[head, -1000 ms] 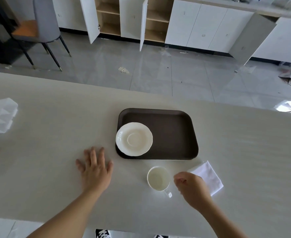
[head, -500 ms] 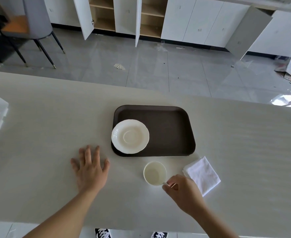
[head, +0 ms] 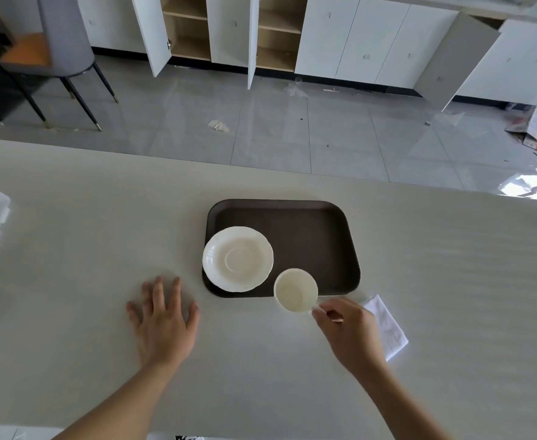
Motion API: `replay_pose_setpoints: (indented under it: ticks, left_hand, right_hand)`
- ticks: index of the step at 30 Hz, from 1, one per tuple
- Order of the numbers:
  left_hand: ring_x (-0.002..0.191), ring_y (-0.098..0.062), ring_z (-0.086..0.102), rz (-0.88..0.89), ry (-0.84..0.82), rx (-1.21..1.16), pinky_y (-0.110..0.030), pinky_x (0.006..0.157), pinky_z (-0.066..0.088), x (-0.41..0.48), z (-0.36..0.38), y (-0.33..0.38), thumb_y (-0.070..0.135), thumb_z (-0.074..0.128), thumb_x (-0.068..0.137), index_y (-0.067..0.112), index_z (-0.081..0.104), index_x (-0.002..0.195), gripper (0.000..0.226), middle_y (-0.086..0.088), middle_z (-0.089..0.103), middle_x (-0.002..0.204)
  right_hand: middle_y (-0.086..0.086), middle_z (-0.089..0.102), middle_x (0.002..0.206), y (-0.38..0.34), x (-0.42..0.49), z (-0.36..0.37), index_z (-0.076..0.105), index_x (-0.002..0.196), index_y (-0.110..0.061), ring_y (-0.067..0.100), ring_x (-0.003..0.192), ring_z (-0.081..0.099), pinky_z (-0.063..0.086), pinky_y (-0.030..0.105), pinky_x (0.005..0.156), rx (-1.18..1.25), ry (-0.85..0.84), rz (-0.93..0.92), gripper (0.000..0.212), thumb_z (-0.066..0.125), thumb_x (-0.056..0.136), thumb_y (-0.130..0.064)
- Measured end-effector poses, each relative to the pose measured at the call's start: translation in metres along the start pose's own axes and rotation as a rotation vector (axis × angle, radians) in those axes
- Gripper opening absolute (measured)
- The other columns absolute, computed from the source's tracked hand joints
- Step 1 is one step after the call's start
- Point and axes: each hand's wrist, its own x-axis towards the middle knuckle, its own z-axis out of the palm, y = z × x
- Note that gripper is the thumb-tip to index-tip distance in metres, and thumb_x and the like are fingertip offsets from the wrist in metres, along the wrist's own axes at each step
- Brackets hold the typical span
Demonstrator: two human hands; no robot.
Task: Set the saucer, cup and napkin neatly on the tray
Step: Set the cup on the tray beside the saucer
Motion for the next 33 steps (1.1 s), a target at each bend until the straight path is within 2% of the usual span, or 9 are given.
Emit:
replay_pose_setpoints:
  ticks: [3, 8, 20, 25, 33]
  left_hand:
    - [0.147, -0.035, 0.022, 0.000, 0.002, -0.001, -0.062, 0.115, 0.015, 0.000, -0.001, 0.000, 0.054, 0.031, 0.087, 0.019, 0.043, 0.145, 0.069, -0.014, 0.037, 0.154]
    - [0.148, -0.035, 0.021, -0.007, -0.014, 0.003, -0.062, 0.116, 0.015, 0.000, -0.003, 0.002, 0.055, 0.030, 0.087, 0.020, 0.042, 0.146, 0.070, -0.014, 0.037, 0.155]
    - [0.147, -0.036, 0.023, -0.004, -0.017, -0.004, -0.062, 0.116, 0.015, 0.000, -0.004, 0.002, 0.054, 0.032, 0.085, 0.020, 0.044, 0.145, 0.070, -0.015, 0.037, 0.154]
    - [0.148, -0.035, 0.022, -0.011, -0.027, 0.006, -0.061, 0.117, 0.013, 0.000, -0.004, 0.002, 0.055, 0.031, 0.086, 0.021, 0.042, 0.147, 0.071, -0.014, 0.035, 0.155]
    - [0.148, -0.035, 0.021, -0.008, -0.024, 0.002, -0.061, 0.116, 0.014, 0.000, -0.003, 0.000, 0.054, 0.033, 0.086, 0.020, 0.042, 0.146, 0.070, -0.014, 0.036, 0.155]
  right_hand:
    - [-0.011, 0.067, 0.078, -0.003, 0.022, -0.002, 0.074, 0.072, -0.021, 0.008, 0.071, 0.064, 0.046, 0.018, 0.060, 0.007, 0.044, 0.029, 0.014, 0.074, 0.085, -0.027]
    - [-0.006, 0.067, 0.078, -0.002, 0.058, 0.005, 0.074, 0.074, -0.019, 0.010, 0.071, 0.060, 0.038, 0.017, 0.055, -0.012, 0.048, 0.088, 0.016, 0.072, 0.086, -0.029]
    - [-0.005, 0.064, 0.073, 0.008, 0.069, 0.029, 0.071, 0.071, -0.019, 0.012, 0.071, 0.058, 0.039, 0.023, 0.057, 0.031, 0.006, 0.136, 0.021, 0.070, 0.088, -0.030]
    - [0.001, 0.066, 0.075, 0.010, 0.069, 0.030, 0.070, 0.071, -0.012, 0.020, 0.073, 0.060, 0.049, 0.034, 0.063, 0.022, -0.009, 0.138, 0.027, 0.069, 0.089, -0.032]
    - [-0.008, 0.068, 0.078, 0.011, 0.069, 0.027, 0.068, 0.079, -0.028, 0.008, 0.074, 0.062, 0.044, 0.024, 0.059, 0.083, -0.040, 0.176, 0.013, 0.070, 0.085, -0.039]
